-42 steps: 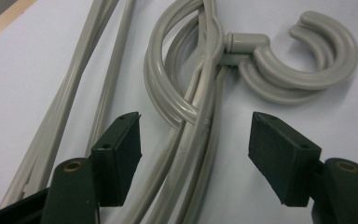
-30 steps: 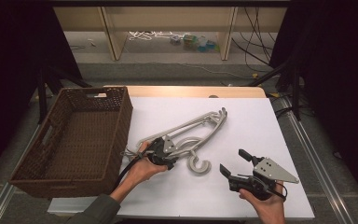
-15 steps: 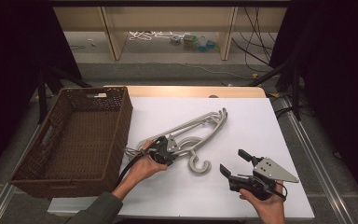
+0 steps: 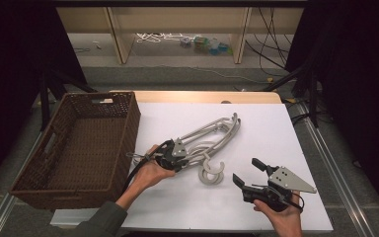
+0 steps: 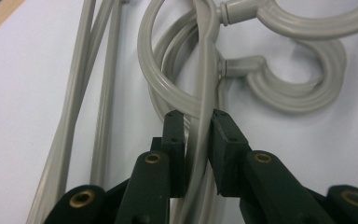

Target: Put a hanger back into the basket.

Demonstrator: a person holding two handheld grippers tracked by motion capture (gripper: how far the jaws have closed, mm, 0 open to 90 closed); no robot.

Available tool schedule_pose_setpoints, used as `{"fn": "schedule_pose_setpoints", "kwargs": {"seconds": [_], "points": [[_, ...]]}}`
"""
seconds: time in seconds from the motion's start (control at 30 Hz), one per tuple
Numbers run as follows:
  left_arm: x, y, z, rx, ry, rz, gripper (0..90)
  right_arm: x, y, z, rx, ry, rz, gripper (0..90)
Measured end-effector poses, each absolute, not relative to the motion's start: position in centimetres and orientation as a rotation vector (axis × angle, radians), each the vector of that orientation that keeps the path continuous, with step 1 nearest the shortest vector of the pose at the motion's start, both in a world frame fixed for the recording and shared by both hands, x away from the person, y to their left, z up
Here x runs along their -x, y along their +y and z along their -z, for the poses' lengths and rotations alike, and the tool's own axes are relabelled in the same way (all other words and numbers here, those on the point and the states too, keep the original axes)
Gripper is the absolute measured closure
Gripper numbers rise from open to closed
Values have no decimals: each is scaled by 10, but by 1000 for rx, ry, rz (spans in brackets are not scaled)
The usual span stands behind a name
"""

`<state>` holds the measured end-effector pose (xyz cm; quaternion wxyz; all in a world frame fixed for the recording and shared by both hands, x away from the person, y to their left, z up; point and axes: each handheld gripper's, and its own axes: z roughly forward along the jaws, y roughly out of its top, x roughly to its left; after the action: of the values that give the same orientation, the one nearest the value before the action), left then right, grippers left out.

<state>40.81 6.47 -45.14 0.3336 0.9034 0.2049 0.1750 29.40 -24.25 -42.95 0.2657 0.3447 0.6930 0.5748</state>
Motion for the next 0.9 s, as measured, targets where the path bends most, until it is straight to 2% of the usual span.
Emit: {"fn": "schedule_pose_setpoints", "kwargs": {"seconds": [0.1,0.57,0.9], "points": [[-408,67,444,-2304,581,-452,811,-294,-243,430,-931,1874,-1552,185],[-409,83,420,-2127,667,-384,815,-294,-244,429,-942,1871,-1543,187],[-401,90,386,-1982,703,-246,815,-291,-244,429,-997,1890,-1561,187]]}}
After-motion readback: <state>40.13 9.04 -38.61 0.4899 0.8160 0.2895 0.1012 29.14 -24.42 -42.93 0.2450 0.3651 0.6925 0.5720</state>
